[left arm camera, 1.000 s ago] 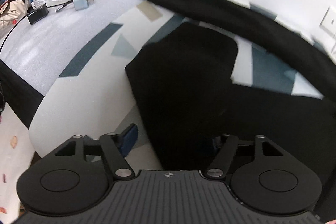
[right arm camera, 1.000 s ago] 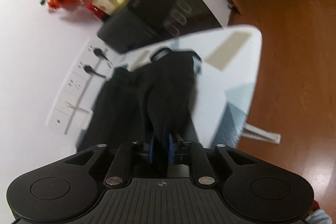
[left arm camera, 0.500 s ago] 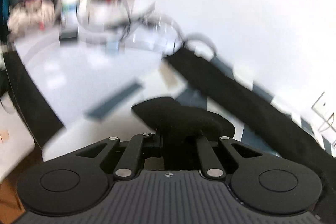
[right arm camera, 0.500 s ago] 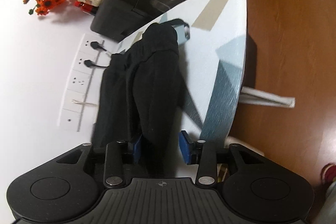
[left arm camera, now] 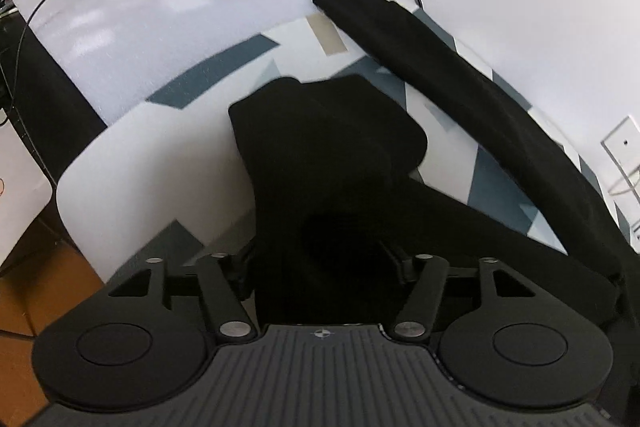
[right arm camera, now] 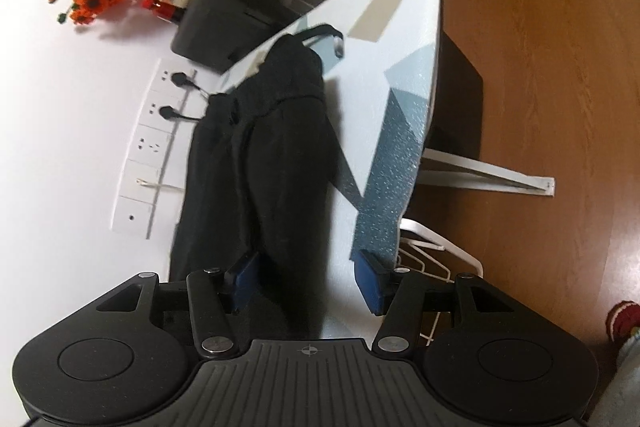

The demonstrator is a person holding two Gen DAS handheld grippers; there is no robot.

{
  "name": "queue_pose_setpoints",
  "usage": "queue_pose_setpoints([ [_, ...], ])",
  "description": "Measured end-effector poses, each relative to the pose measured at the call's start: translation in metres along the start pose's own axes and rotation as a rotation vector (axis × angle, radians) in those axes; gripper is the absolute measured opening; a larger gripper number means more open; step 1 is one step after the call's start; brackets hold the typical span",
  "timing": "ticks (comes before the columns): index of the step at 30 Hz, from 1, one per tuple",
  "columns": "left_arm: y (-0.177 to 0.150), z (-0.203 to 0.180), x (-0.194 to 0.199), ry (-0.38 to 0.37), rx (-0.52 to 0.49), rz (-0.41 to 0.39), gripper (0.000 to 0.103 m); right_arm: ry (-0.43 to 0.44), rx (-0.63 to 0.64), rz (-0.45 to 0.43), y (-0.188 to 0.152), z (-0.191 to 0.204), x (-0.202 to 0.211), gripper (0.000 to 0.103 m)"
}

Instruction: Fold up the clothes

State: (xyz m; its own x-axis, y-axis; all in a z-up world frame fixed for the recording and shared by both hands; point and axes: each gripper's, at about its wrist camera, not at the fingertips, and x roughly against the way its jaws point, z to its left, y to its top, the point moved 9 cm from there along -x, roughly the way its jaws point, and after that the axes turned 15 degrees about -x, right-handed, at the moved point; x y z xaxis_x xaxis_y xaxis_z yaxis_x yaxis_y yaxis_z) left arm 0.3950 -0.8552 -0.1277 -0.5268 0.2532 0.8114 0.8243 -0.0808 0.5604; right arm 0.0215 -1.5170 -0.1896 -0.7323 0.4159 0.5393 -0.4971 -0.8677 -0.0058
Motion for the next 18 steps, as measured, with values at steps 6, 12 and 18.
queue_pose_setpoints([
  [6, -0.032, -0.006, 0.001, -0.051, 0.021, 0.091, 0.063, 0.007, 0.011, 0.050, -0.006, 0.000, -0.001, 0.052],
  [12, -0.035, -0.024, 0.003, -0.101, -0.001, 0.036, 0.057, 0.002, 0.098, 0.142, -0.023, 0.007, -0.027, 0.051],
  [18, -0.011, -0.005, 0.012, -0.061, 0.136, -0.041, 0.010, 0.048, 0.148, 0.223, -0.034, 0.032, -0.044, 0.010],
])
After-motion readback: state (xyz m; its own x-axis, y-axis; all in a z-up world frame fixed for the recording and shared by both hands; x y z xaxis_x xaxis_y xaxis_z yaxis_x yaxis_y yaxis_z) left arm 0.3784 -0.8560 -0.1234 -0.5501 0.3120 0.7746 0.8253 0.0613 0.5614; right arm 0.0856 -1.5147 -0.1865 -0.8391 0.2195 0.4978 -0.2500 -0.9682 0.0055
